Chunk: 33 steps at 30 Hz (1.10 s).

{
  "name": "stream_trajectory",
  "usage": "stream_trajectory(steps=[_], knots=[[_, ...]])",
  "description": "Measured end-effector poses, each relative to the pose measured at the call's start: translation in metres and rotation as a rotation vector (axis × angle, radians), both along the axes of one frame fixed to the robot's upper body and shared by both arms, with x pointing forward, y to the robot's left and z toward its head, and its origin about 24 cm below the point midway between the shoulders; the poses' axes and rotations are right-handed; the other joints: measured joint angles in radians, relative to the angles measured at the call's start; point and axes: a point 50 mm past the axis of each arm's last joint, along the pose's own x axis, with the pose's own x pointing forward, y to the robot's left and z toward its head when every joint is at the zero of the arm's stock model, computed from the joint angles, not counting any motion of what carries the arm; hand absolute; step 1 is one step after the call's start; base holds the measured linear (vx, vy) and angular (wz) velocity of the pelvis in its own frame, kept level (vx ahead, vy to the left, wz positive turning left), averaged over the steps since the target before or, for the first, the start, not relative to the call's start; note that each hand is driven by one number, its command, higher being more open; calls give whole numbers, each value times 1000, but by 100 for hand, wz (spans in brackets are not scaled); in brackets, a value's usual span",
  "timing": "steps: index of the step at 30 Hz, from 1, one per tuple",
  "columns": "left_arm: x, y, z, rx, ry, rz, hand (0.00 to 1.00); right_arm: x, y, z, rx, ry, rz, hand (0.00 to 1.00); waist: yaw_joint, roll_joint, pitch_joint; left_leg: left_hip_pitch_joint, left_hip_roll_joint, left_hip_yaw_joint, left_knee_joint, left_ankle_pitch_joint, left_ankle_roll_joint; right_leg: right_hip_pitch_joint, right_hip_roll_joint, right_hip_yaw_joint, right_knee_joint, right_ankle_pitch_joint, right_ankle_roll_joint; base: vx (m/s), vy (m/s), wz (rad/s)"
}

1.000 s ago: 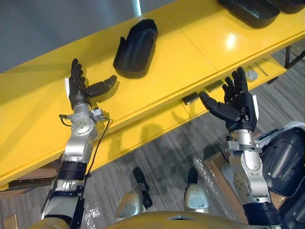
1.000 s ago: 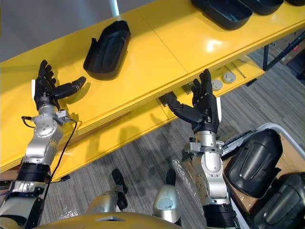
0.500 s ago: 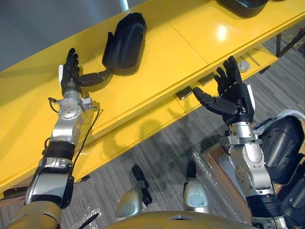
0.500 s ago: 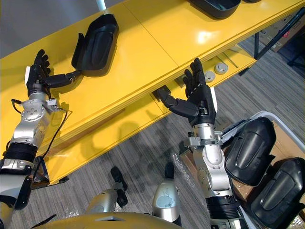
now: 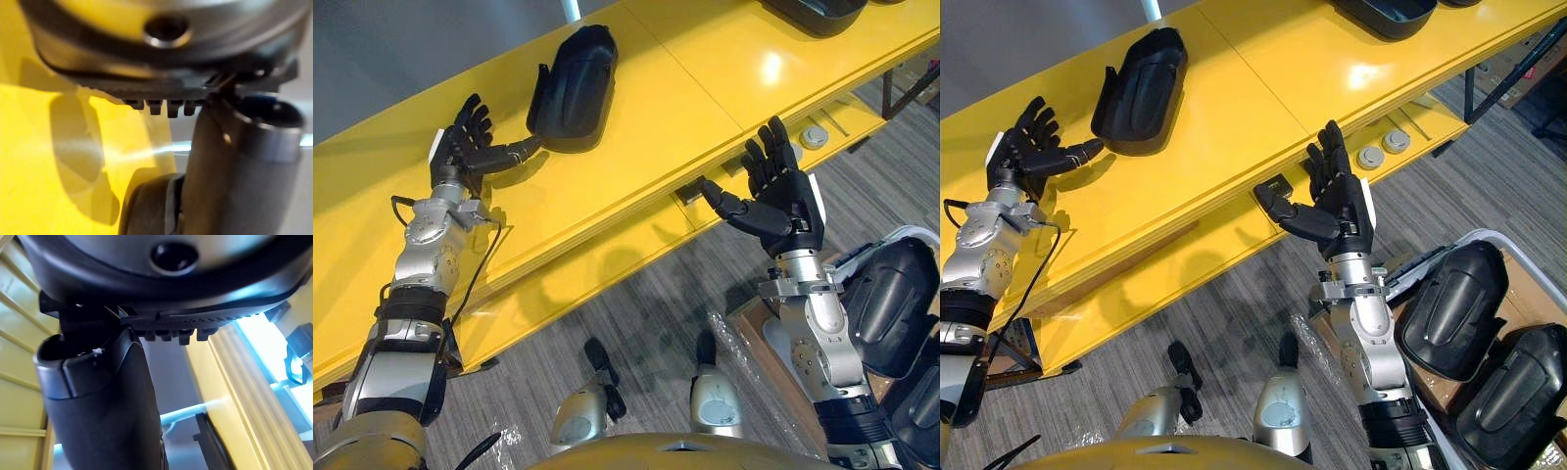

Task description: Walk over and take three plastic housings, then place them on the shelf

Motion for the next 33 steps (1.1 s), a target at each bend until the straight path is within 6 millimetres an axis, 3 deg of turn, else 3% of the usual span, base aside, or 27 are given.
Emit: stream_trajectory(steps=[11,33], knots=[[-5,-12,-9,-126,23,-278,100,4,8,-4,-23,29,51,100,3,-1,-2,25,-2,16,0,-9,-2,32,-2,7,-28,8,4,17,-4,-3],[-9,-43,-28,-102,103,-422,100,0,9,-20,-32,106,49,100,-6,-13,-44,60,-3,40,0,-15,-3,67,1,23,-63,23,5,3,-5,-3]])
